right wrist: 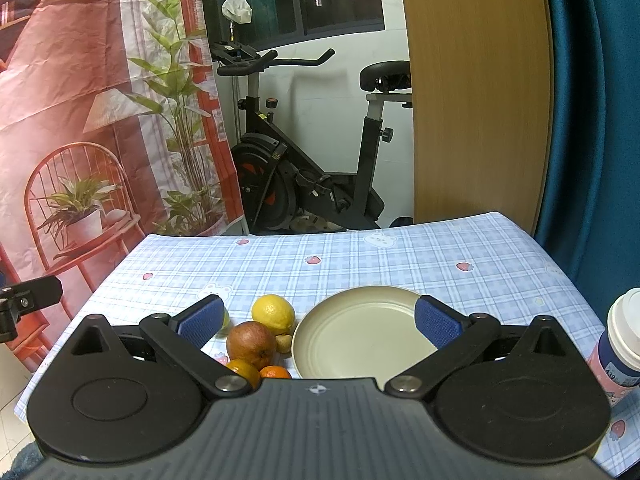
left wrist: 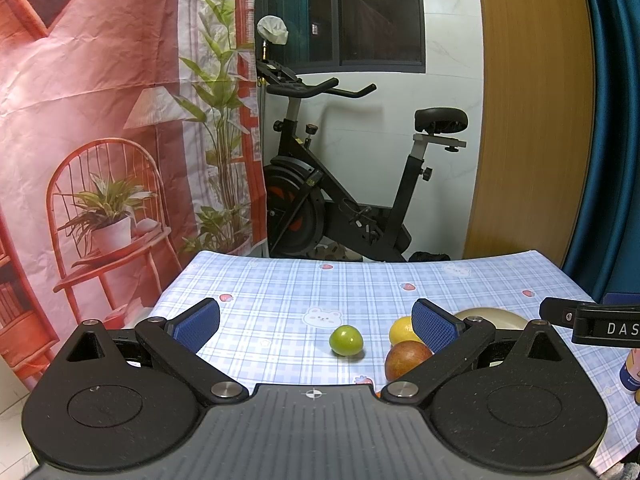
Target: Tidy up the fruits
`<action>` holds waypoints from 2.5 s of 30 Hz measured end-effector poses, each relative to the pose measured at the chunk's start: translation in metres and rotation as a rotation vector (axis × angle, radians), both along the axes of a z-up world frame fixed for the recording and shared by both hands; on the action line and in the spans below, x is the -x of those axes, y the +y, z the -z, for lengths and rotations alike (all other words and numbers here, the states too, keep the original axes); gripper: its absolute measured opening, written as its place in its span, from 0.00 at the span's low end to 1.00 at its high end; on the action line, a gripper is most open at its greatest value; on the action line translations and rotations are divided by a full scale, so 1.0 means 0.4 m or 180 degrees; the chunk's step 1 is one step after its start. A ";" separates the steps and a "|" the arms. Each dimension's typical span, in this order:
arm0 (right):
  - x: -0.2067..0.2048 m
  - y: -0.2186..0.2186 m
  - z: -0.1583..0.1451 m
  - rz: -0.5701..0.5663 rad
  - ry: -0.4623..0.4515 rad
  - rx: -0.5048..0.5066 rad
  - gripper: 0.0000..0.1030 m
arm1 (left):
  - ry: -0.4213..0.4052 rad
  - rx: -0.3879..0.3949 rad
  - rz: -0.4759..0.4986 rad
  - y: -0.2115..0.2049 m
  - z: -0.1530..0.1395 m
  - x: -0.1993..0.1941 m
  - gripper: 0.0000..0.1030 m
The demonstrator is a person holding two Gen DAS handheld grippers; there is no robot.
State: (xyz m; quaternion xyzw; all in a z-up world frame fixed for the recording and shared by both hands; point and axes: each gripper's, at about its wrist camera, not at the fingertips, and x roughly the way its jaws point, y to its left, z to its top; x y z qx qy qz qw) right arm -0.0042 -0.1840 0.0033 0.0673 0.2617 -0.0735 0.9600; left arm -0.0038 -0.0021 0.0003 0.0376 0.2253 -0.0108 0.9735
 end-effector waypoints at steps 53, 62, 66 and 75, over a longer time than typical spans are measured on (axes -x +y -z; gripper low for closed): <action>-0.062 -0.028 0.031 -0.0233 -0.0128 -0.0076 1.00 | 0.0241 0.0484 -0.0101 0.107 0.032 -0.146 0.90; -0.160 -0.067 0.051 -0.0453 -0.0090 -0.0111 1.00 | 0.0197 0.0774 0.0060 0.123 0.062 -0.224 0.89; -0.201 -0.079 0.070 -0.0458 0.0013 -0.0088 1.00 | 0.0172 0.0688 0.0177 0.104 0.082 -0.248 0.89; -0.239 -0.103 0.117 -0.0453 0.0226 -0.0172 1.00 | 0.0523 0.0743 0.0264 0.107 0.126 -0.286 0.90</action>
